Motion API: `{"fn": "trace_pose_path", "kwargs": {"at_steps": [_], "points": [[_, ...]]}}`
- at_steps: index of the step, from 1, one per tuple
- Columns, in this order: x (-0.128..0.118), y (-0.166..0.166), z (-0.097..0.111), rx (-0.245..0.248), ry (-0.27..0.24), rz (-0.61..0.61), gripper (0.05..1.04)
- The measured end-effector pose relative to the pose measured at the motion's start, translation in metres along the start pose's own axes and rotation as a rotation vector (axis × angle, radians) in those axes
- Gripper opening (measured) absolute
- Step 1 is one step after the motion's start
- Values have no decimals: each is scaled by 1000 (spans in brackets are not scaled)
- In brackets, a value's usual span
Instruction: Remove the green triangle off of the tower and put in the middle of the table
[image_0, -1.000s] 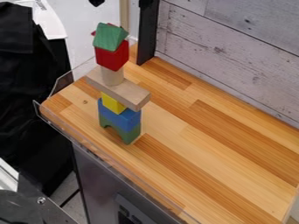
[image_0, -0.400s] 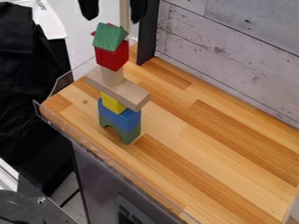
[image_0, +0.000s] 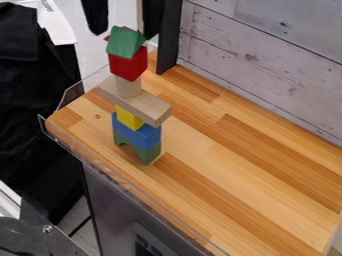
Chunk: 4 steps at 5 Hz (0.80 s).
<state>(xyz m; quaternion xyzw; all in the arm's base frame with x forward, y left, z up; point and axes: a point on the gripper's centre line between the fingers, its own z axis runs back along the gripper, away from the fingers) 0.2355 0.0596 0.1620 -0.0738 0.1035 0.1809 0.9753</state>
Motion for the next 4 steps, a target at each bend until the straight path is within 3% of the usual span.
{"fn": "trace_pose_path", "kwargs": {"at_steps": [1, 2, 3, 4], "points": [[2, 0, -4, 0, 6, -10, 938], [2, 0, -6, -1, 9, -17, 644], [1, 1, -8, -5, 15, -18, 549], [1, 1, -8, -5, 16, -16, 549]]}}
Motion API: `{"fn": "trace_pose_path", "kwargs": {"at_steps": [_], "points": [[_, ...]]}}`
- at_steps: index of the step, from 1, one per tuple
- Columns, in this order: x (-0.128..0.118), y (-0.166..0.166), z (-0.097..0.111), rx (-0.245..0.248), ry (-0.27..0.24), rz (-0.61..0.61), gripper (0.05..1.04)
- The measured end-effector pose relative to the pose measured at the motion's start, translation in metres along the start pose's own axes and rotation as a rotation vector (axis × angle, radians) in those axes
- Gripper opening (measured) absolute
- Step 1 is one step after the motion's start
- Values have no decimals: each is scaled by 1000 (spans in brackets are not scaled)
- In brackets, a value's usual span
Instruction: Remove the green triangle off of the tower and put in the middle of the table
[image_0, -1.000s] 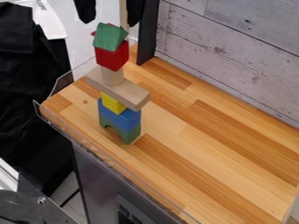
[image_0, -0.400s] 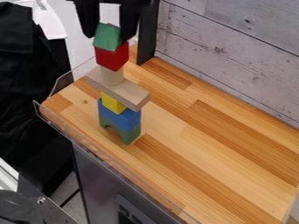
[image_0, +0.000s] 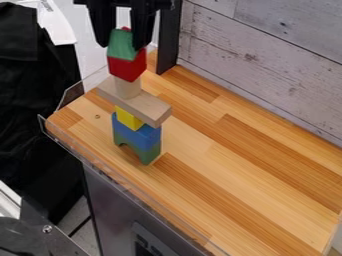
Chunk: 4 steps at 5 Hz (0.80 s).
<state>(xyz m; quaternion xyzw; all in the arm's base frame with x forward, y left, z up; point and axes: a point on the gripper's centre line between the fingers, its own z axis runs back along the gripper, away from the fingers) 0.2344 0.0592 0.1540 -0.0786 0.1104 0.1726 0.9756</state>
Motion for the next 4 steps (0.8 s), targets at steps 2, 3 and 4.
{"fn": "trace_pose_path", "kwargs": {"at_steps": [2, 3, 4], "points": [[1, -11, 21, 37, -27, -12, 549], [4, -41, 38, 86, -65, -92, 549], [7, -63, 34, 115, -58, -144, 549]]}}
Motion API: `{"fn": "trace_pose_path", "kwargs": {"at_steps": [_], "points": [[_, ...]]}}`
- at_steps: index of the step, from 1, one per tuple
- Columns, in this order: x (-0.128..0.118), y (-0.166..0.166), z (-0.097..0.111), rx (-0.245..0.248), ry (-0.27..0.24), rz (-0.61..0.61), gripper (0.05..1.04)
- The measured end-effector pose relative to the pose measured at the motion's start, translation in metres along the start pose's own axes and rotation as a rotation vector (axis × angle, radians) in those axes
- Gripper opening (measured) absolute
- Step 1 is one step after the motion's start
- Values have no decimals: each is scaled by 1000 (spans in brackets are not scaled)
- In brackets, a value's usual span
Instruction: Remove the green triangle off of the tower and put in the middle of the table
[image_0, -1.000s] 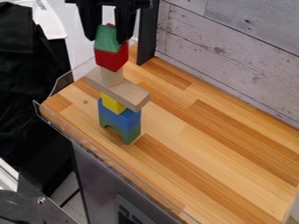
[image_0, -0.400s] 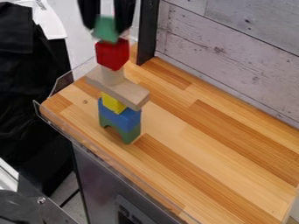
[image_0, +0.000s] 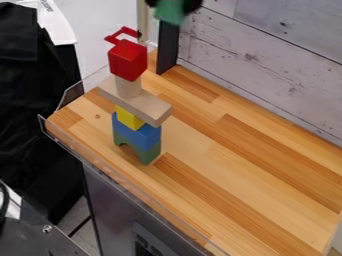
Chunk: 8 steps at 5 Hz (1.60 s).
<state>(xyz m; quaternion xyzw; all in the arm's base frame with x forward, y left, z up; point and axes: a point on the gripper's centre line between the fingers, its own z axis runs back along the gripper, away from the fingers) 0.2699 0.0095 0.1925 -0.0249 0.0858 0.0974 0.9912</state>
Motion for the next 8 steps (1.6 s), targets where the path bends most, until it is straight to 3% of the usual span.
{"fn": "trace_pose_path", "kwargs": {"at_steps": [1, 2, 3, 5, 6, 7, 8], "points": [[9, -36, -19, -17, -1, -93, 549], [10, -82, -60, -33, 24, -206, 549], [9, -117, -87, -57, 54, -283, 549], [22, -117, -110, -97, -29, -218, 549], [34, -108, -125, -50, -44, -169, 549], [50, -105, -144, 6, -22, -177, 549], [57, -109, -156, 11, 6, -190, 549]]}}
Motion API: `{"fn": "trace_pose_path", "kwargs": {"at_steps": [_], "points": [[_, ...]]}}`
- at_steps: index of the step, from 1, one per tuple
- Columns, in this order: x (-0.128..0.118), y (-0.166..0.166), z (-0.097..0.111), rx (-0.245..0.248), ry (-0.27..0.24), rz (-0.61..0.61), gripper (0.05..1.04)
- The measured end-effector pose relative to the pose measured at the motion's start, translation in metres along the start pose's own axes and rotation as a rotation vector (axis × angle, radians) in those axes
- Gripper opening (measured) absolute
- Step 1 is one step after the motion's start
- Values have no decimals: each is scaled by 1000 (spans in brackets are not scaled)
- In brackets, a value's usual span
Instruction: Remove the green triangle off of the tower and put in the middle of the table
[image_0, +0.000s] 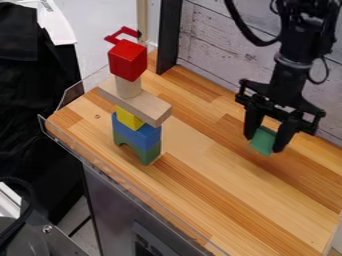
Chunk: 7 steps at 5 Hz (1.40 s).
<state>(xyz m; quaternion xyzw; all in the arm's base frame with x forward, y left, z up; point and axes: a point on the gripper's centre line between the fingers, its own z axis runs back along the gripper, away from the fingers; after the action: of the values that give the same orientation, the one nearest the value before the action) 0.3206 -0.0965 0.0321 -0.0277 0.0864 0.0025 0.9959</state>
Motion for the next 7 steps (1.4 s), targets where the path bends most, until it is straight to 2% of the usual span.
{"fn": "trace_pose_path", "kwargs": {"at_steps": [1, 3, 4, 5, 6, 7], "points": [[2, -8, -16, -25, 35, -28, 549], [5, -15, -31, -133, 36, -22, 549], [7, -4, -36, -171, 46, 23, 549], [5, 0, -36, -161, 63, 20, 599], [0, 5, -8, -86, 28, 52, 889], [-5, 12, 55, -53, -139, 40, 1006]]}}
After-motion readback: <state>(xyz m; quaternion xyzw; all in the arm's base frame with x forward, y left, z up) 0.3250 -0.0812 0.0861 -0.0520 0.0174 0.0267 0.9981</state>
